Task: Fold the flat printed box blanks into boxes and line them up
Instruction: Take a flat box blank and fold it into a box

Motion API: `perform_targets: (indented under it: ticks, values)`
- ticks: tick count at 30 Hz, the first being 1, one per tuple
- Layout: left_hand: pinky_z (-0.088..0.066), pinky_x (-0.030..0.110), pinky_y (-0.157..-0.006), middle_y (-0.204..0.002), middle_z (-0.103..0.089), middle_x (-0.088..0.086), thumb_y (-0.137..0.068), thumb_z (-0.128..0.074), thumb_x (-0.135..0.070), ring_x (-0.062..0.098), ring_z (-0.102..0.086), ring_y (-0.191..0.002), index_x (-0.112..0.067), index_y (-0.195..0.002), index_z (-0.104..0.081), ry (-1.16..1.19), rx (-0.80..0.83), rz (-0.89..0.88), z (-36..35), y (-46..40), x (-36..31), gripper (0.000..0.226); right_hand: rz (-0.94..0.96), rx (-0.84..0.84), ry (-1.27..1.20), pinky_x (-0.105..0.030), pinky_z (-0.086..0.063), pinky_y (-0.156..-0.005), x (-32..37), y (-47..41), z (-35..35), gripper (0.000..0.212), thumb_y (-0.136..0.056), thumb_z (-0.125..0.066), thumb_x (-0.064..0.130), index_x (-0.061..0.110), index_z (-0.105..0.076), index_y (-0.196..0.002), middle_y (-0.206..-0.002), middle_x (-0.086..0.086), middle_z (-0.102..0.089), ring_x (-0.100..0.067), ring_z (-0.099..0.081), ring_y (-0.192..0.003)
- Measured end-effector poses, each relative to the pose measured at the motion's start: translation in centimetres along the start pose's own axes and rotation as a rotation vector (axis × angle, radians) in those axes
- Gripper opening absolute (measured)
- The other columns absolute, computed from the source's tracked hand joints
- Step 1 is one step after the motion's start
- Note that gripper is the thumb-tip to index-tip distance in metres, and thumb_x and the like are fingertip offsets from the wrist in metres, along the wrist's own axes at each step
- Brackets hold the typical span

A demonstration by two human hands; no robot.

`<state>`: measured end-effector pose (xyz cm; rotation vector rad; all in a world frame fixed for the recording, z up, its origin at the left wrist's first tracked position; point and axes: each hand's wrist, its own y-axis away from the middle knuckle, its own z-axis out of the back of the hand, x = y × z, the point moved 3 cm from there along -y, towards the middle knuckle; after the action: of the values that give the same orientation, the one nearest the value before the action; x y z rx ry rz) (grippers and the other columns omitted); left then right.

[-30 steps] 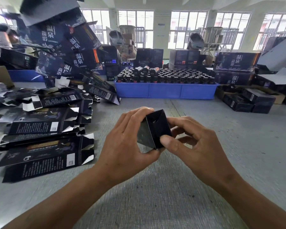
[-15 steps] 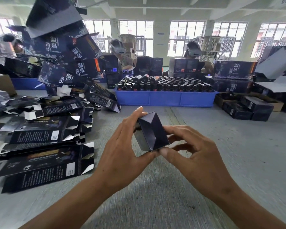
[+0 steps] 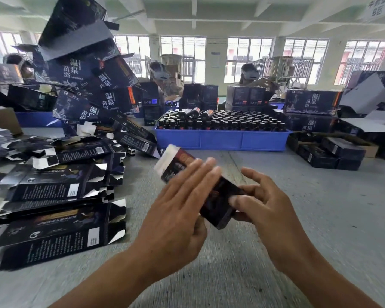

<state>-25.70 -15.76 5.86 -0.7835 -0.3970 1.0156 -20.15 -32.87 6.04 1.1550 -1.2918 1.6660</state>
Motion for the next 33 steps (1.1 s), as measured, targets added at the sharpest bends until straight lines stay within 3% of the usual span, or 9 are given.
perform_targets:
  ticks: [3,5,7,9,12,15,23,29,33]
  values:
    - [-0.031,0.030,-0.113,-0.157,-0.035,-0.004,-0.096,-0.059,-0.039,0.007,-0.032,-0.143,-0.033,-0.151,-0.026,0.170,-0.195,0.368,1.2,0.1,1.7,0.065,-0.138,0.050,-0.180,-0.025,-0.058,-0.070,-1.2,-0.7,0.6,0.062,-0.058,-0.070,0.017,0.027,-0.063,-0.119,-0.101,-0.004,-0.075,-0.017,-0.074,-0.092]
    - [-0.042,0.028,-0.104,-0.142,-0.051,-0.011,-0.084,-0.059,-0.061,-0.001,-0.049,-0.127,-0.038,-0.149,-0.031,0.475,-0.212,0.619,1.4,0.1,2.7,0.074,-0.189,0.136,-0.187,-0.026,-0.058,-0.071,-1.7,-0.7,0.4,0.057,-0.054,-0.070,0.012,0.021,-0.068,-0.111,-0.100,-0.005,-0.076,-0.021,-0.075,-0.092]
    - [-0.051,0.032,-0.098,-0.124,-0.067,-0.010,-0.077,-0.065,-0.055,0.000,-0.063,-0.113,-0.036,-0.147,-0.039,0.857,-0.153,0.750,1.0,0.1,3.4,0.077,-0.208,0.225,-0.135,-0.029,-0.058,-0.074,-2.0,-0.5,-0.1,0.052,-0.053,-0.071,0.012,0.023,-0.071,-0.104,-0.100,-0.005,-0.077,-0.021,-0.074,-0.093]
    - [-0.056,0.039,-0.095,-0.115,-0.073,-0.005,-0.081,-0.067,-0.040,0.011,-0.069,-0.107,-0.035,-0.144,-0.043,1.029,-0.122,0.750,0.8,0.0,3.4,0.067,-0.194,0.269,-0.031,-0.031,-0.059,-0.080,-2.0,-0.2,-0.5,0.050,-0.054,-0.074,0.019,0.030,-0.072,-0.103,-0.101,0.000,-0.076,-0.017,-0.074,-0.095]
    - [-0.061,0.031,-0.080,-0.114,-0.074,-0.005,-0.074,-0.074,-0.037,0.016,-0.072,-0.101,-0.048,-0.134,-0.045,1.035,-0.167,0.704,1.0,0.1,3.5,0.067,-0.132,0.211,0.079,-0.031,-0.058,-0.090,-1.5,0.0,-0.6,0.051,-0.068,-0.082,0.039,0.037,-0.065,-0.116,-0.108,0.015,-0.074,-0.004,-0.070,-0.102]
    - [-0.060,0.027,-0.075,-0.114,-0.072,-0.007,-0.075,-0.077,-0.029,0.017,-0.072,-0.100,-0.055,-0.123,-0.051,0.995,-0.121,0.620,0.6,0.5,2.8,0.060,-0.003,0.109,0.075,-0.019,-0.056,-0.082,-0.2,0.0,-0.1,0.051,-0.071,-0.079,0.053,0.049,-0.061,-0.118,-0.113,0.026,-0.069,0.004,-0.066,-0.106]
    - [-0.056,0.023,-0.086,-0.128,-0.063,-0.017,-0.081,-0.077,-0.042,0.014,-0.066,-0.113,-0.051,-0.123,-0.055,0.867,-0.037,0.457,0.2,0.8,1.8,0.049,0.209,0.136,0.085,-0.007,-0.051,-0.080,1.4,0.9,-0.2,0.043,-0.083,-0.065,0.046,0.062,-0.058,-0.123,-0.123,0.029,-0.064,0.007,-0.062,-0.113]
    - [-0.056,0.022,-0.085,-0.124,-0.066,-0.015,-0.087,-0.067,-0.049,0.012,-0.067,-0.113,-0.041,-0.111,-0.067,0.881,-0.146,0.477,0.8,0.5,1.7,0.025,0.287,0.109,0.051,-0.006,-0.045,-0.091,1.9,1.1,-0.4,0.032,-0.089,-0.058,0.041,0.044,-0.071,-0.118,-0.134,0.028,-0.058,0.008,-0.052,-0.127]
    - [-0.055,0.018,-0.083,-0.125,-0.066,-0.013,-0.089,-0.069,-0.043,0.011,-0.068,-0.111,-0.038,-0.108,-0.068,0.860,-0.167,0.461,1.1,0.4,1.4,0.020,0.304,0.052,-0.009,-0.008,-0.051,-0.083,2.3,1.2,-0.2,0.019,-0.086,-0.063,0.031,0.041,-0.073,-0.098,-0.123,0.022,-0.067,0.001,-0.064,-0.114]
